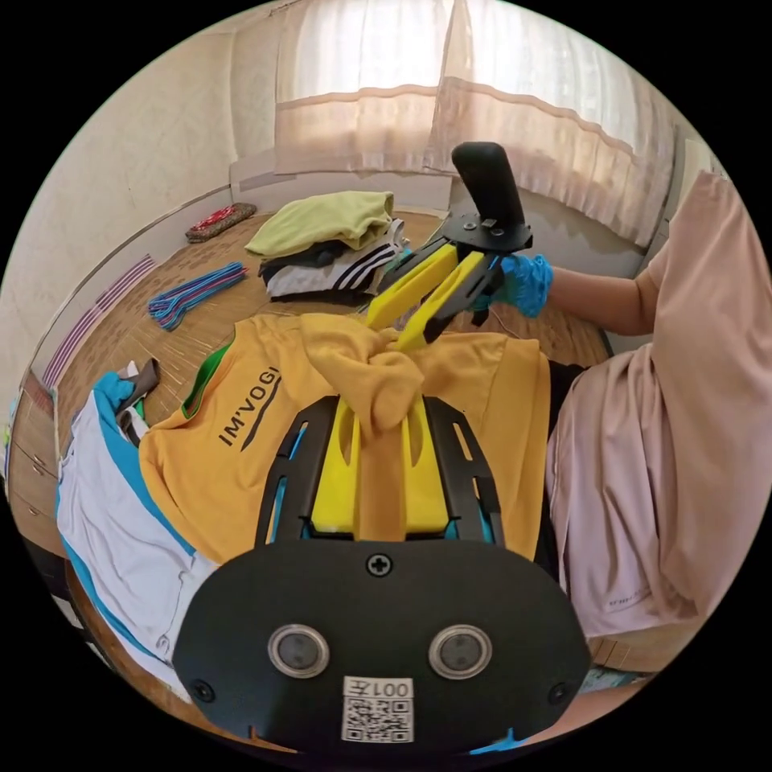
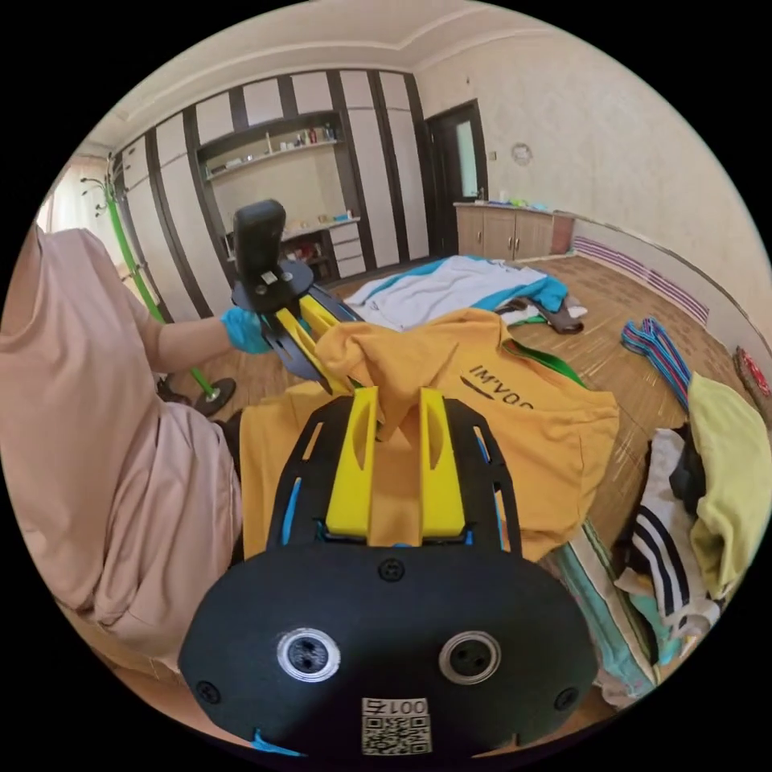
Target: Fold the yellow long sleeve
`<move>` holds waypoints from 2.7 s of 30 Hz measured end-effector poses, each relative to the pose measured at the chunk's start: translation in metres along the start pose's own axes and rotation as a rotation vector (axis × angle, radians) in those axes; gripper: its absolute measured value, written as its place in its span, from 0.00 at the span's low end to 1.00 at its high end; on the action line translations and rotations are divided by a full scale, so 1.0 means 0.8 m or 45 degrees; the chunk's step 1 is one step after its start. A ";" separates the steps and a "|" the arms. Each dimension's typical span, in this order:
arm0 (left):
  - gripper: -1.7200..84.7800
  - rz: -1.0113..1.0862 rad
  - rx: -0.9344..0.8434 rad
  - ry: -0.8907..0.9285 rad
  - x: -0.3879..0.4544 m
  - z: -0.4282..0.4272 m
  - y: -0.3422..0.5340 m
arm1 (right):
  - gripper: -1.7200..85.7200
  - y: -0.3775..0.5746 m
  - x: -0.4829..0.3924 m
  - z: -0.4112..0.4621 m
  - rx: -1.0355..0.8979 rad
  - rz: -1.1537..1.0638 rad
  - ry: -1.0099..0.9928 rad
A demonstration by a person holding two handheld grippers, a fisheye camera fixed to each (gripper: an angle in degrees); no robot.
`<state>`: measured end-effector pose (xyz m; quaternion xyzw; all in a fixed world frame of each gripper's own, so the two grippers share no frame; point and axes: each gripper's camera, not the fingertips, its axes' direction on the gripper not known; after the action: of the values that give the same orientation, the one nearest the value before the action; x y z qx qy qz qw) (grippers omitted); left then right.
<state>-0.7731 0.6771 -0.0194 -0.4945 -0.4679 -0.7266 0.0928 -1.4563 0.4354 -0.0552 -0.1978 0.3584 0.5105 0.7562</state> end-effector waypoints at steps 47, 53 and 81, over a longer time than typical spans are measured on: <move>0.01 -0.199 -0.311 0.031 -0.040 -0.017 -0.038 | 0.03 -0.034 -0.076 0.123 -0.333 -0.145 -0.095; 0.01 -0.169 -0.419 -0.022 -0.032 -0.051 -0.038 | 0.02 -0.042 -0.091 0.126 -0.283 -0.201 -0.237; 0.02 -0.203 -0.361 -0.127 -0.156 -0.015 -0.140 | 0.08 0.086 0.115 0.051 -0.436 0.201 0.661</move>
<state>-0.7864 0.6880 -0.1864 -0.4993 -0.4024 -0.7650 -0.0591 -1.4848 0.5481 -0.0917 -0.4174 0.4626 0.5528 0.5533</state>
